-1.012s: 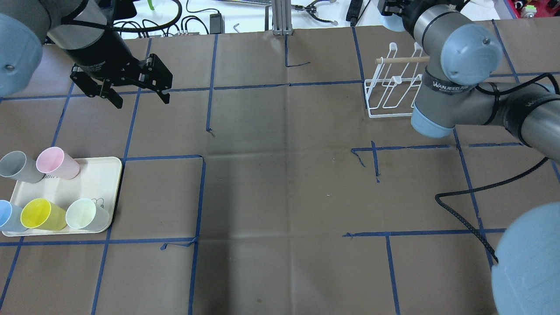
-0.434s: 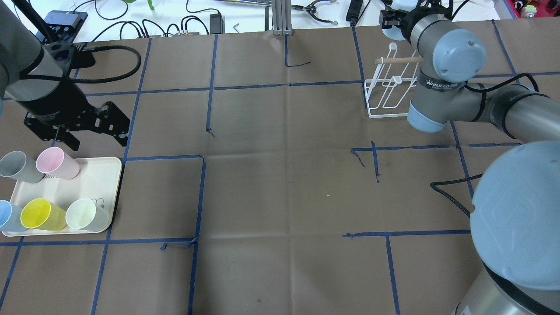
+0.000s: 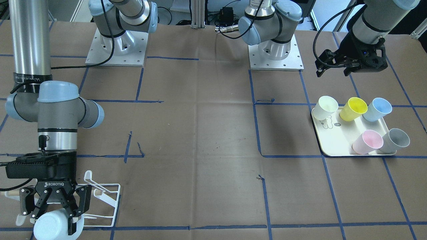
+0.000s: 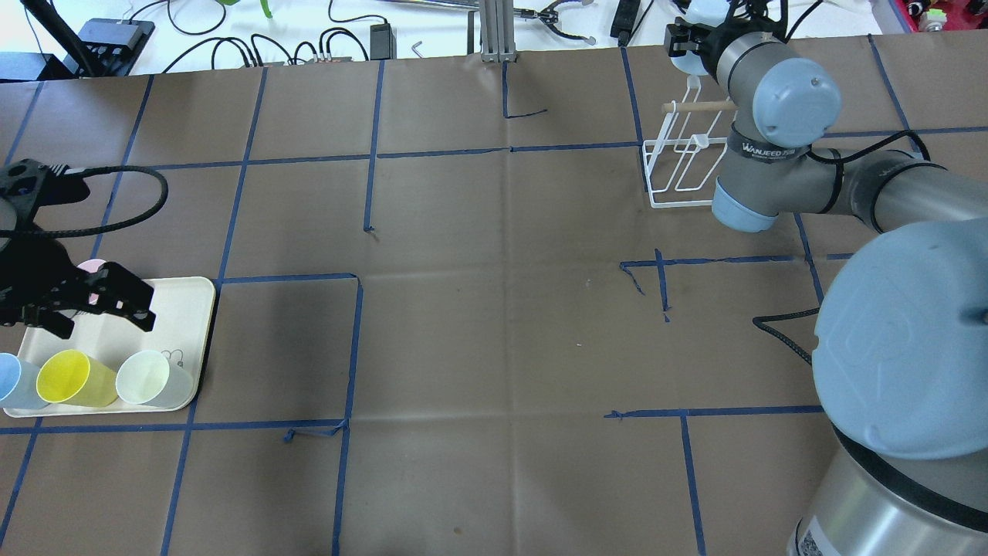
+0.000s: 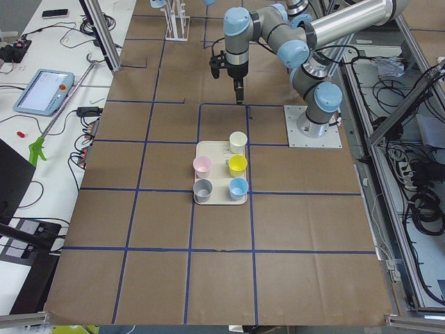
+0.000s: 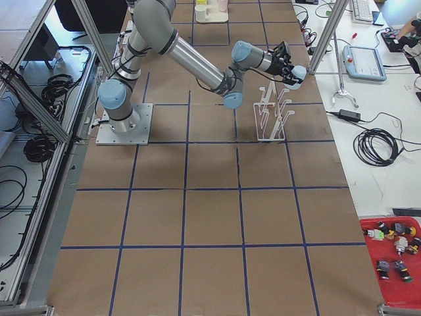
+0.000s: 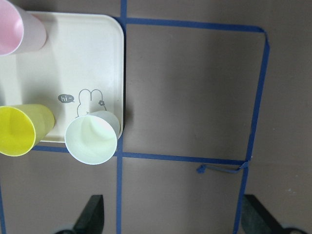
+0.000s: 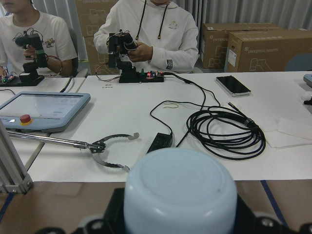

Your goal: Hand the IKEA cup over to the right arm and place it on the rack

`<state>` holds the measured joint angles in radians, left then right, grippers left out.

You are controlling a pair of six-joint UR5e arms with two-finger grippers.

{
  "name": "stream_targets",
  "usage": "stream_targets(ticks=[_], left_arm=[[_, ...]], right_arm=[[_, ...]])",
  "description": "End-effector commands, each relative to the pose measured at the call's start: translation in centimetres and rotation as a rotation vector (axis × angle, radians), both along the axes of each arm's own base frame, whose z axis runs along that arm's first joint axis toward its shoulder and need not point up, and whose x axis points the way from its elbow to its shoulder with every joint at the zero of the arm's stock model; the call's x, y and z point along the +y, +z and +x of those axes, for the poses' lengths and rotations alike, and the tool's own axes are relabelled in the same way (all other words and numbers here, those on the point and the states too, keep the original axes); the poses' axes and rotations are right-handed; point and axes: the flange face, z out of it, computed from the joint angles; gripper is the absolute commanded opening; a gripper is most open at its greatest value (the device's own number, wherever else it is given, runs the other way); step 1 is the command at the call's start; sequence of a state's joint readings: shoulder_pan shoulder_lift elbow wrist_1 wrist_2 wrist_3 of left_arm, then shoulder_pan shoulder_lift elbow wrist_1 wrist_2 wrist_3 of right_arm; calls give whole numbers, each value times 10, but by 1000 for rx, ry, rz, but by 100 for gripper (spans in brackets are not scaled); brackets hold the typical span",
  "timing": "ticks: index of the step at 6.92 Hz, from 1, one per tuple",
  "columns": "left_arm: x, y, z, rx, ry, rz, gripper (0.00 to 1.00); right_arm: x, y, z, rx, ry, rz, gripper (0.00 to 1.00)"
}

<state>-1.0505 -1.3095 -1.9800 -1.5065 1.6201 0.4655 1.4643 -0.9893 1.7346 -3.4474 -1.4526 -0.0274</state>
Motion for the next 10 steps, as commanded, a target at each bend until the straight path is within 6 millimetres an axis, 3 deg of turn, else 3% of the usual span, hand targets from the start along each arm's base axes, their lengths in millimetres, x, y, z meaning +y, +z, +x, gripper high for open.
stream_targets(ticks=[1,3,4,5,6,8,10], left_arm=[[15,-29,35,9,-37,-12,99],[14,-68,35,4,-37,-34,99],[5,-87,41,6,-36,-40,99],[-9,-112,48,22,-39,-18,99],[-20,-134,52,29,-48,-8,97],[-21,-157,51,43,-49,3,97],[-25,-167,26,34,-102,-24,98]], right_arm=[[7,-14,0,3,-12,30,23],[16,-25,2,0,-10,61,23],[19,-30,2,-2,-11,73,29],[18,-28,2,-1,-10,70,72],[17,-28,2,-9,-12,75,99],[18,-16,2,-17,-16,57,100],[21,-2,5,-22,-2,29,100]])
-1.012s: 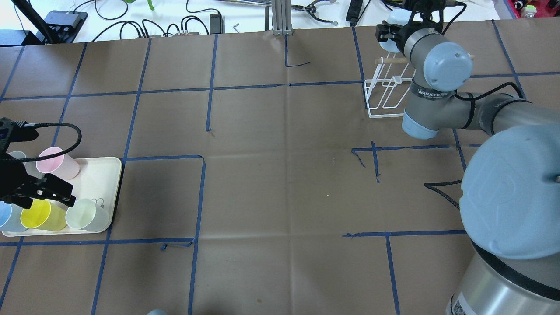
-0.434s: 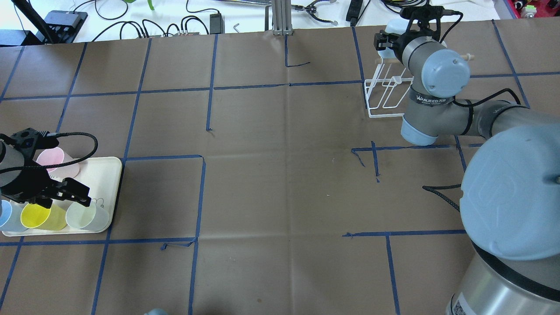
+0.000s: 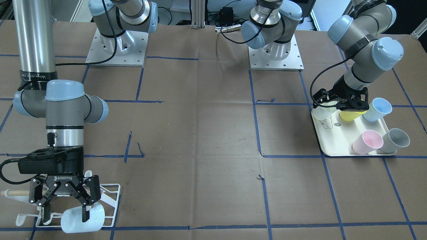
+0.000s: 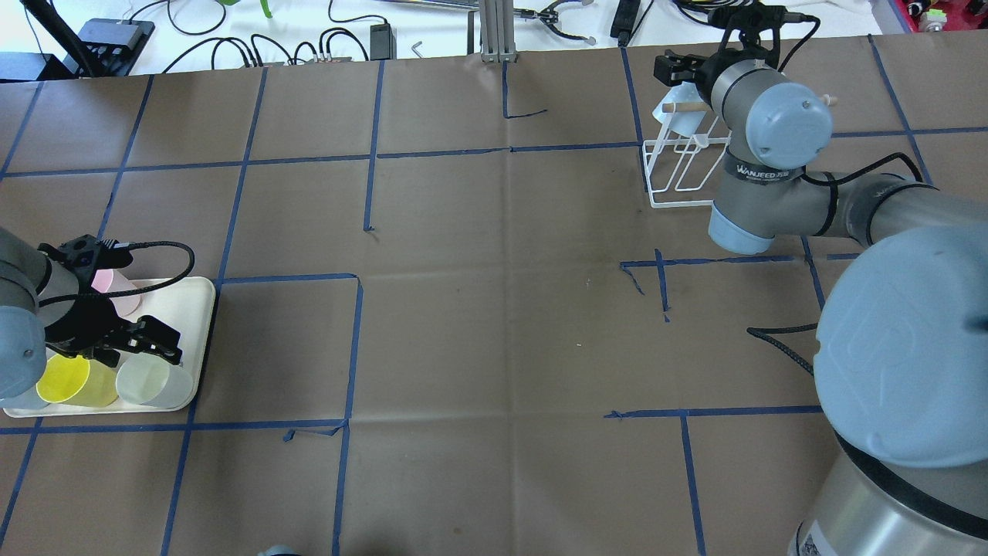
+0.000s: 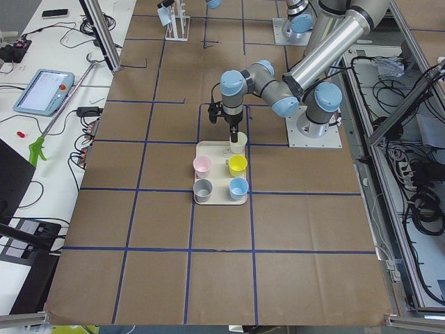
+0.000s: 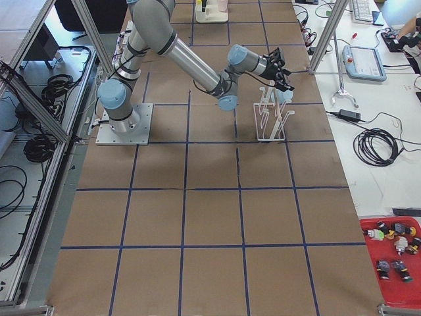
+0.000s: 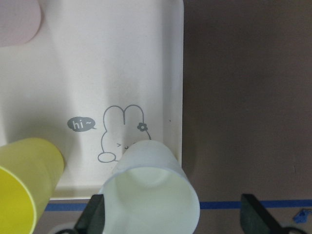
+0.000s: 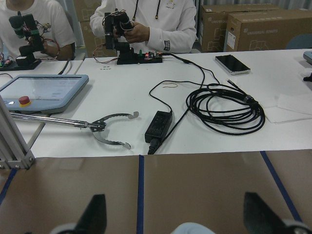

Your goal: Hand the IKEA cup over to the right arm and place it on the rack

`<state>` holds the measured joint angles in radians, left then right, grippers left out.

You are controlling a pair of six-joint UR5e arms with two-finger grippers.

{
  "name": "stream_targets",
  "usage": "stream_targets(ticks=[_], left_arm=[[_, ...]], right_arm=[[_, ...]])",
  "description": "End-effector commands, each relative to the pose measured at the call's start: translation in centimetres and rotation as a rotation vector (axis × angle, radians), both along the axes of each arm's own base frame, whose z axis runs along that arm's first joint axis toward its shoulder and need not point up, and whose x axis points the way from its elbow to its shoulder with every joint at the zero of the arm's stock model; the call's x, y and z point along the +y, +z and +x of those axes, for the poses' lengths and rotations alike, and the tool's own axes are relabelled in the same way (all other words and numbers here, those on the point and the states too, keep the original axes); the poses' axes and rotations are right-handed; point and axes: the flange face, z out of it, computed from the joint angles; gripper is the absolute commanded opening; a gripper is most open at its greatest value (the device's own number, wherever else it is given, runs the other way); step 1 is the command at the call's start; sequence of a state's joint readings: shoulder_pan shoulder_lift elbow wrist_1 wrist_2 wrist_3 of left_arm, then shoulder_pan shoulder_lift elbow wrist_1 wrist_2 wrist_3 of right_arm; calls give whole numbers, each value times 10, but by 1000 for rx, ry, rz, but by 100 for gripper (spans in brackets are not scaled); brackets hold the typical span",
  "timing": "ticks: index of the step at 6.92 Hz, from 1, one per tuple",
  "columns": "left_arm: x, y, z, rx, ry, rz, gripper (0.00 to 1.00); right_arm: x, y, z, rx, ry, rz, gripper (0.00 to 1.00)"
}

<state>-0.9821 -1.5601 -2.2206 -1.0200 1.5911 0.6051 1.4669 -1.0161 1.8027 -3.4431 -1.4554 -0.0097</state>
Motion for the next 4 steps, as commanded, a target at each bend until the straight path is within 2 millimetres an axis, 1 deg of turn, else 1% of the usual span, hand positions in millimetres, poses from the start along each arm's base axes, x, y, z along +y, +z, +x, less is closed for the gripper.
stream_targets(ticks=[1,2,3,4], left_arm=[[-6,-9,-24,-7,-57,-15,97],[-9,-19,-21,-6,-61,-3,97],[-8,-19,-20,-15,-60,1,97],[-7,-14,-20,-21,-54,1,97]], right_arm=[[8,34,4,-19,-1,-47,100],[19,60,9,-87,-27,-83,100],[29,84,18,-139,-27,-118,100],[43,100,37,-216,29,-131,100]])
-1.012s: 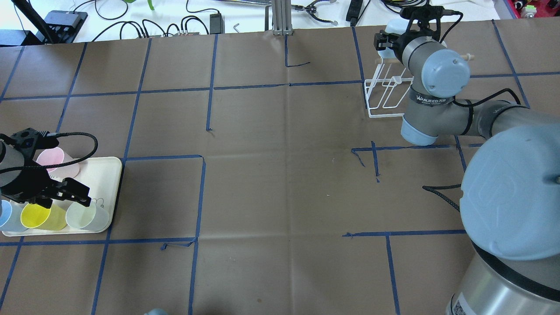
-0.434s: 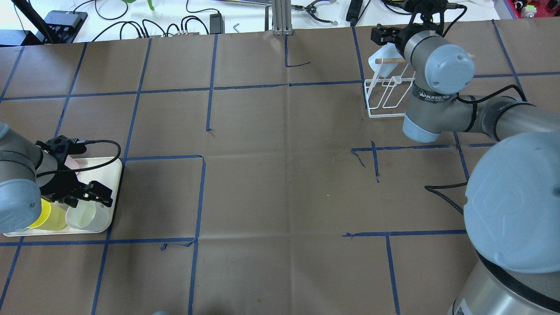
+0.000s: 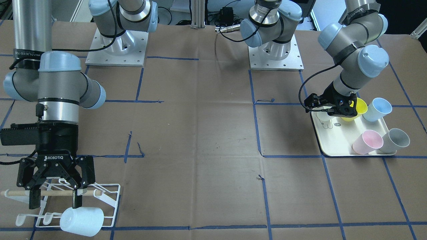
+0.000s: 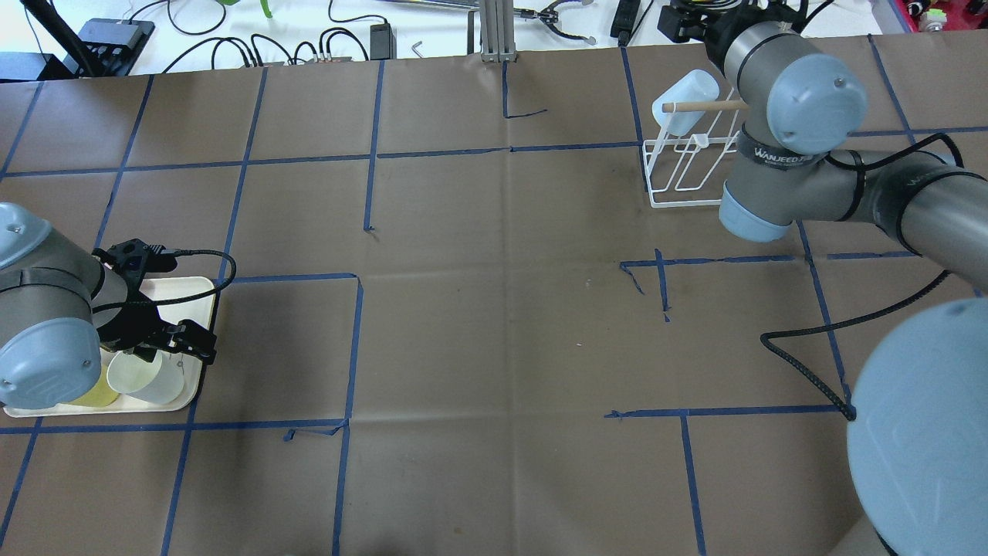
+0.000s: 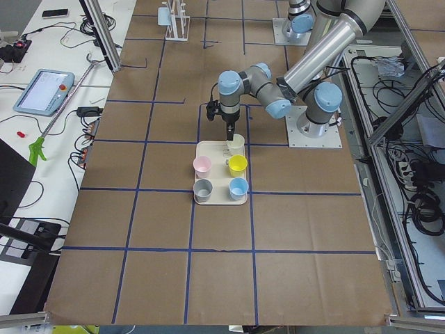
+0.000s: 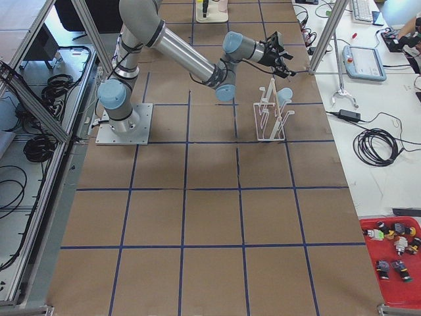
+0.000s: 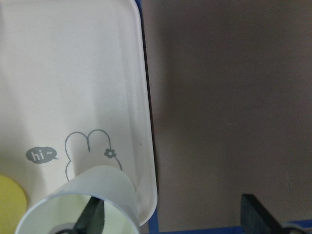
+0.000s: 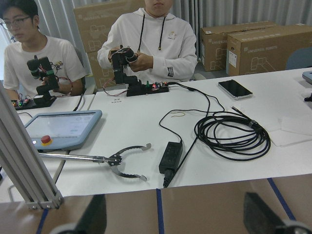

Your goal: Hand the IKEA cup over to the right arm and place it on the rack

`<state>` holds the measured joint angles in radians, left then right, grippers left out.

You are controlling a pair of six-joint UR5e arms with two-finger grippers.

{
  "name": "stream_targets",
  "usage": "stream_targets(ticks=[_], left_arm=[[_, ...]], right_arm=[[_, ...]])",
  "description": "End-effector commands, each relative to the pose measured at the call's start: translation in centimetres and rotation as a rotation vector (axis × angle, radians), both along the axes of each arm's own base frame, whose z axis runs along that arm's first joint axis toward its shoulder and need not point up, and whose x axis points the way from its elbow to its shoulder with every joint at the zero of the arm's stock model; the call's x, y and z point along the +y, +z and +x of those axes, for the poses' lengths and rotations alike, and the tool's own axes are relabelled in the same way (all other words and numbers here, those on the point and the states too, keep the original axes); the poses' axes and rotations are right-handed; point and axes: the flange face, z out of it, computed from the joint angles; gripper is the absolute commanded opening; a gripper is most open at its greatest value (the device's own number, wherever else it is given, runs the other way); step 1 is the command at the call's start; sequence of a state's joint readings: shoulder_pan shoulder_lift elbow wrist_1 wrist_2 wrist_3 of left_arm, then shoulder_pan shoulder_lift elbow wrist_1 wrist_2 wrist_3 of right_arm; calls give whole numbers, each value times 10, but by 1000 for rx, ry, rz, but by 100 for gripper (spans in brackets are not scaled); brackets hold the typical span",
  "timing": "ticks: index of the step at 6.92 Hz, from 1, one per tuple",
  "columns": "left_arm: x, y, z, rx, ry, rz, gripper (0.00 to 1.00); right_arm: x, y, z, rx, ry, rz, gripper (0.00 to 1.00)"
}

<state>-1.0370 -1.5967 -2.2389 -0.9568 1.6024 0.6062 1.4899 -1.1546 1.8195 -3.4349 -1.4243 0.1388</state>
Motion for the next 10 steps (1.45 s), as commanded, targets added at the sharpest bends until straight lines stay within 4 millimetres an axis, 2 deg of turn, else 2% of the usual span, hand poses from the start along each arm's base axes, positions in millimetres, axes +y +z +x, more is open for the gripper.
stream_targets(ticks=[1,2,3,4,5,6,7,8,9,10], left_arm=[[2,3,2,-28,15,13,92],[5,4,6,-71,18,40,69],[9,4,10,-104,21,79,40],[10,3,10,-98,30,95,18],[10,3,10,-96,34,99,0],[8,7,11,-98,38,91,0],[5,26,12,-116,41,56,0],[1,65,13,-119,41,44,0],[-13,113,20,-99,42,65,0],[-32,164,24,-52,59,59,0]], right_arm=[[34,44,29,-185,94,-41,100],[58,54,39,-308,118,-27,100],[85,64,49,-429,122,-3,100],[108,67,57,-509,113,19,100],[127,63,68,-571,108,50,100],[140,59,83,-638,109,78,100],[148,59,101,-722,112,111,100],[156,59,116,-859,82,164,100],[166,57,124,-1000,29,218,100],[178,53,123,-1096,-21,259,100]])
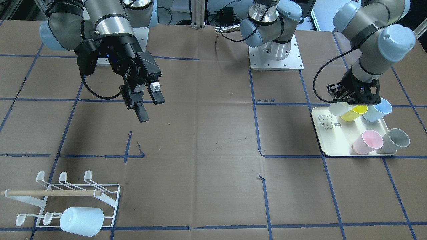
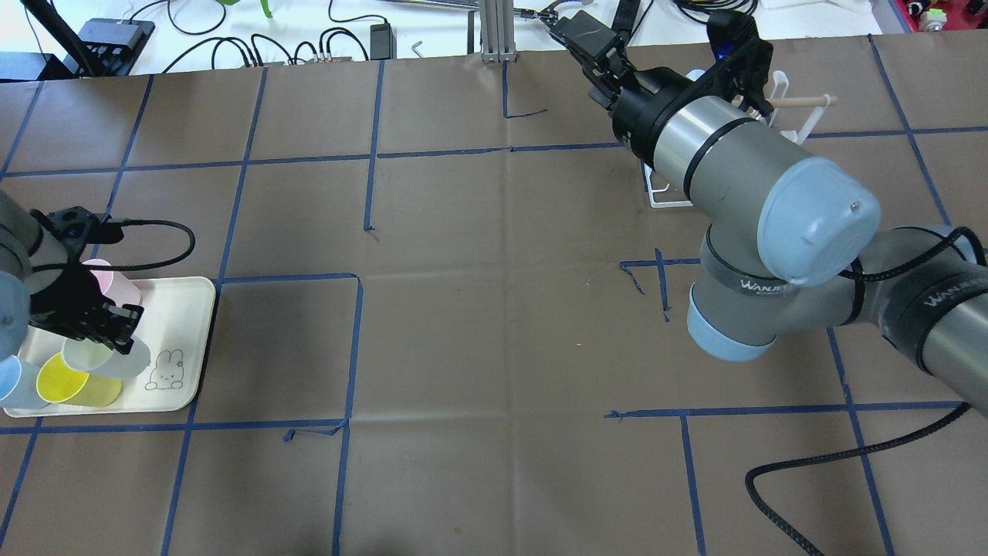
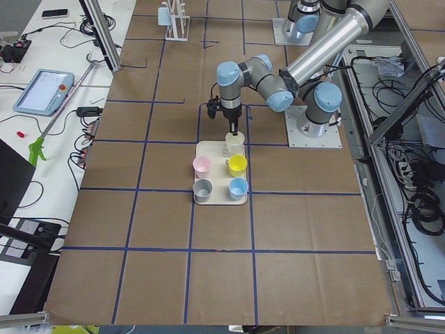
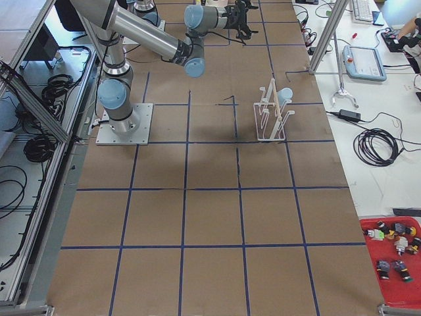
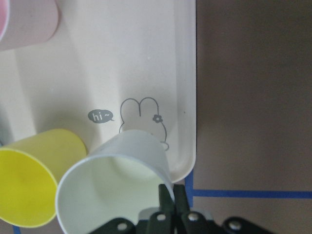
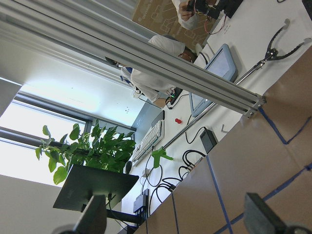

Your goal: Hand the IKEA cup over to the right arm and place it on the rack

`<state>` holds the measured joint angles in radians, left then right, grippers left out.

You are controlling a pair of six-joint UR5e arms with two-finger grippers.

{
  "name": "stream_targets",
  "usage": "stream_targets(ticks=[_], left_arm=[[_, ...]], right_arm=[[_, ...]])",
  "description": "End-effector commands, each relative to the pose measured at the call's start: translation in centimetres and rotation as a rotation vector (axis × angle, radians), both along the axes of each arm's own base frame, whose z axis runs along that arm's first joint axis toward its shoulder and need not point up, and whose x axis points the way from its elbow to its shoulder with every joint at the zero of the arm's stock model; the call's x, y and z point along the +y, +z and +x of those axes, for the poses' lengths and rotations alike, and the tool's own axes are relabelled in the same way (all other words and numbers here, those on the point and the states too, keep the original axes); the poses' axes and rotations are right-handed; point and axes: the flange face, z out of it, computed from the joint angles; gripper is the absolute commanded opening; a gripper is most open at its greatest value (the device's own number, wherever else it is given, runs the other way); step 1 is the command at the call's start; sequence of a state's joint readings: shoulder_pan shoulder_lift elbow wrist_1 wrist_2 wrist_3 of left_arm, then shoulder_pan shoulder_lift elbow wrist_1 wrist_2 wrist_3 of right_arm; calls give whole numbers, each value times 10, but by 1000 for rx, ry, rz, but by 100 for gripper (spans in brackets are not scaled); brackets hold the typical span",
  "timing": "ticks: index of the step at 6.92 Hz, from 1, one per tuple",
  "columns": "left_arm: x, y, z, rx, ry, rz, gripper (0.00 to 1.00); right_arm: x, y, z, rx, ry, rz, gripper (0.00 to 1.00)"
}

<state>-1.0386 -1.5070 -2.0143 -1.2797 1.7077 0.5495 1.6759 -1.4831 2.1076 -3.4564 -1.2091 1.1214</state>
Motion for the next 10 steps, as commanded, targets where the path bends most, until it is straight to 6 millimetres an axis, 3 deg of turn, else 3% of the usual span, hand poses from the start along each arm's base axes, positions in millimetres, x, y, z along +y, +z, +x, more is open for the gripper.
stream_targets(ticks=[1,2,4,5,8,10], left_arm=[[-31,100,2,103,39,-28,0],[-56,124,-10,137,20,-84,0],[-107,144,-79,299,-35,-197,0],[-122,150,-109,416,-7,-271,0],[-142,162,-210,755,-122,-482,0],[-136,145,-260,791,-298,-681,0]], right_arm=[[20,-3,3,-181,-54,105,100],[22,-1,3,-188,-57,106,100],[21,-4,3,-180,-55,120,100],[20,-2,3,-180,-55,117,100],[19,-5,4,-179,-56,123,100],[19,-5,4,-179,-56,124,100]])
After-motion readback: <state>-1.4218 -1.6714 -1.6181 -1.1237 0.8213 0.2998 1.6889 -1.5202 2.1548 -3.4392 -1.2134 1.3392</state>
